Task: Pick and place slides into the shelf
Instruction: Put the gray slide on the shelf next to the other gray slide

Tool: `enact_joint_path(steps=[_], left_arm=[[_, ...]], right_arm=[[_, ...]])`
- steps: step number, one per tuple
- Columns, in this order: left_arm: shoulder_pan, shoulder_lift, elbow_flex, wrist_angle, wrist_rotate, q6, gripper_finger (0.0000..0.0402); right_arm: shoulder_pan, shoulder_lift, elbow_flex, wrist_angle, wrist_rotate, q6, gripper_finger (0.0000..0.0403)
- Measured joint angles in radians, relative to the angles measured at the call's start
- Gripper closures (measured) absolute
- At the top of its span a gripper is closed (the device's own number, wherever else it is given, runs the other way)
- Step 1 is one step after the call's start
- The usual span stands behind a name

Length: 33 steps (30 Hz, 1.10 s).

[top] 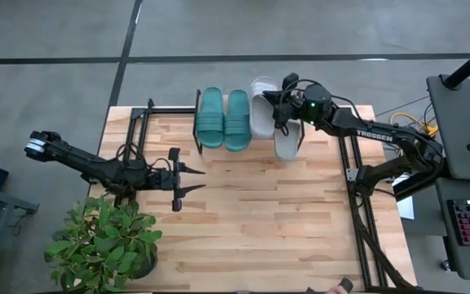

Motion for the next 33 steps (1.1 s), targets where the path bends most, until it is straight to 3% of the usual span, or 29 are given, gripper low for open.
enact_joint_path(steps=[4, 14, 19, 24, 33], left_arm=[[0.000, -0.005, 0.000, 0.002, 0.000, 0.000, 0.0253], [0.000, -0.029, 0.000, 0.001, 0.000, -0.005, 0.0253], [0.000, -0.038, 0.000, 0.001, -0.011, -0.005, 0.0253], [0.000, -0.041, 0.000, 0.000, -0.011, -0.004, 0.0253], [0.000, -0.041, 0.000, -0.008, -0.011, -0.004, 0.0253]], right_arm=[[-0.015, 0.010, 0.026, -0.036, 0.000, -0.057, 0.0394], [-0.032, 0.122, 0.120, -0.122, 0.134, -0.262, 0.0394], [-0.044, 0.171, 0.209, -0.275, 0.208, -0.355, 0.0394], [-0.074, 0.192, 0.285, -0.376, 0.210, -0.358, 0.0394], [-0.083, 0.225, 0.318, -0.380, 0.148, -0.432, 0.0394]])
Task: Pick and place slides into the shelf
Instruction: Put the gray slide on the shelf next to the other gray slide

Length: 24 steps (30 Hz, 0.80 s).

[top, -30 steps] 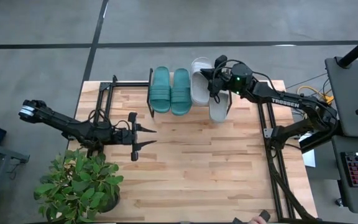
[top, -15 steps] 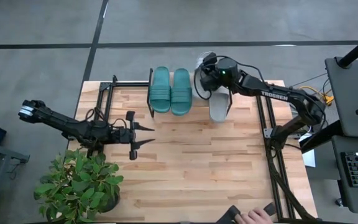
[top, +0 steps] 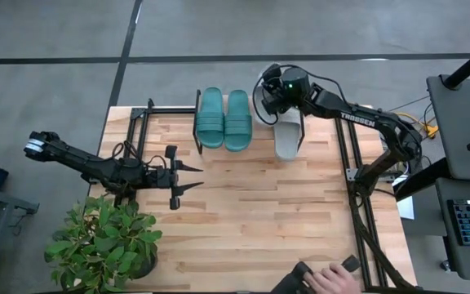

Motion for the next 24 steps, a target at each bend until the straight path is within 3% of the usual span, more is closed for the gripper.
enact_joint_path(steps=[11, 24], left_arm=[[0.000, 0.000, 0.000, 0.000, 0.000, 0.001, 0.0253], [0.000, 0.000, 0.000, 0.000, -0.001, 0.001, 0.0253]], right_arm=[[-0.034, 0.078, 0.003, 0.031, -0.029, -0.050, 0.0394], [-0.014, 0.057, 0.000, 0.041, -0.038, -0.102, 0.0394]])
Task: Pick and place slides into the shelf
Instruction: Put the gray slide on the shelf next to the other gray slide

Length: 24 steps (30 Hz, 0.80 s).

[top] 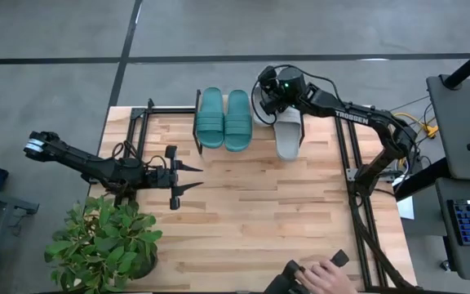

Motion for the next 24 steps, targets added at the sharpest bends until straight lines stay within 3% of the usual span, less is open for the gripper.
enact_joint_path(steps=[15, 24], left_arm=[[0.000, 0.000, 0.000, 0.000, 0.000, 0.000, 0.0253], [0.000, 0.000, 0.000, 0.000, 0.000, 0.000, 0.0253]], right_arm=[[-0.001, 0.003, 0.009, 0.040, -0.105, 0.005, 0.0394], [-0.025, 0.029, 0.009, 0.030, -0.116, 0.027, 0.0394]])
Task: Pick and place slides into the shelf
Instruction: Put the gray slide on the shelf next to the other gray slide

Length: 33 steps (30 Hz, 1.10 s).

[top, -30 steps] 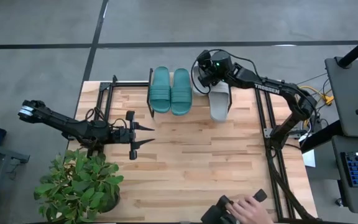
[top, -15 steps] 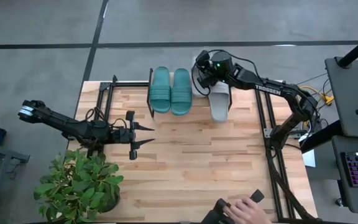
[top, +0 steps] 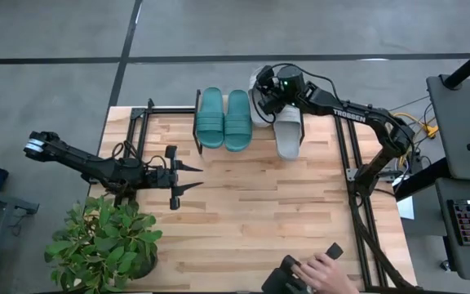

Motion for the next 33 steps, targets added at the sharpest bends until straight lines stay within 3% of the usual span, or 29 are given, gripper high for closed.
enact_joint_path(steps=[18, 29, 33], left_arm=[[0.000, 0.000, 0.000, 0.001, -0.003, 0.008, 0.0253], [0.000, 0.000, 0.000, 0.001, -0.006, 0.008, 0.0253], [0.000, 0.000, 0.000, 0.001, -0.006, 0.008, 0.0253]], right_arm=[[0.000, 0.001, -0.006, -0.088, 0.031, -0.009, 0.0394], [0.012, 0.002, 0.023, -0.092, -0.015, 0.000, 0.0394], [0.018, 0.002, 0.042, -0.117, -0.045, 0.087, 0.0394]])
